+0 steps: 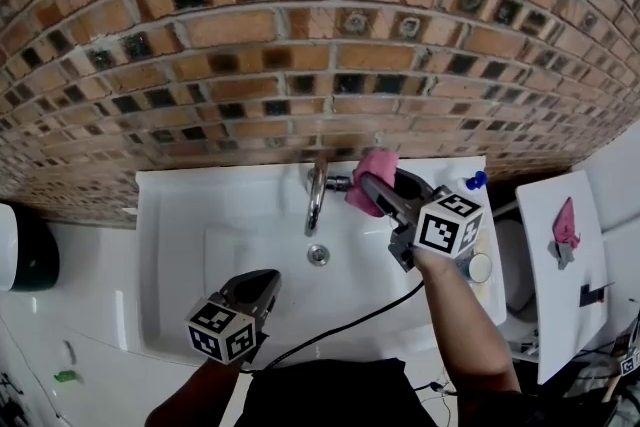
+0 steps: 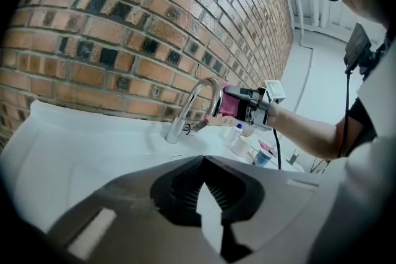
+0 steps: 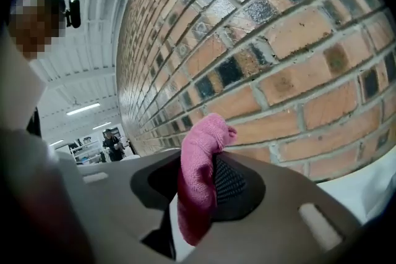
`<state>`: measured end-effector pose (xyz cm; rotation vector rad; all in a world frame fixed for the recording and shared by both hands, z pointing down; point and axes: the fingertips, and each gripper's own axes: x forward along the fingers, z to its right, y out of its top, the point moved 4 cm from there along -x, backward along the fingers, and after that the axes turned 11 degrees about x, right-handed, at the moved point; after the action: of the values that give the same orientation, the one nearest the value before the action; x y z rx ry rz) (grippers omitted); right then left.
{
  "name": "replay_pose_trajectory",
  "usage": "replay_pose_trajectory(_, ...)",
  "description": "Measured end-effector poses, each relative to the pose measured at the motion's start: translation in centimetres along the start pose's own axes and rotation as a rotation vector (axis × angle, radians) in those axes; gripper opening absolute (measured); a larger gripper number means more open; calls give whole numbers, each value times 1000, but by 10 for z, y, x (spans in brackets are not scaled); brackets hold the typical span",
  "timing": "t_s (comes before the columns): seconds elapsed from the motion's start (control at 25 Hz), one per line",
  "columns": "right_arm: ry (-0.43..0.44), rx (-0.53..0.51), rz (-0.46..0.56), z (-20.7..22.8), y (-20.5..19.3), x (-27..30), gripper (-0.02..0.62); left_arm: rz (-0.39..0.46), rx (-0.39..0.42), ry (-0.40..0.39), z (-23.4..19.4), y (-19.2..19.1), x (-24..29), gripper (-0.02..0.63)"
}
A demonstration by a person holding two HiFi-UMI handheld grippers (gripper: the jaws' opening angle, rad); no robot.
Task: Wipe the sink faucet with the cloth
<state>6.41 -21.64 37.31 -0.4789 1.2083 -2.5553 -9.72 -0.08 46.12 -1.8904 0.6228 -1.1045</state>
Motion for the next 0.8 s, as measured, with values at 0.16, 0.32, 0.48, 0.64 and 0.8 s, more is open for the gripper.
replay_pose_trajectory(0.16,-44,-26,-49,25,8,25,123,0,-18,20,-9,1,3,6)
replay_pose_trajectory(0.32,-65,-64,-125,42,0,58,123,-9,-34,39,-17,-1,3,6)
replay_pose_trajectory(0.48,-83,-76,-183,52,-12,86,123,-17,-55,59,-24,-2,3,6)
replay_pose_trajectory(0.64,-101,-39,-212,57,-22,106,123,-31,-68,74,-31,-7,1,6)
replay_pose_trajectory(0.8,-103,20,-207,56,-23,115,123,-32,-84,83,-36,-11,-2,6)
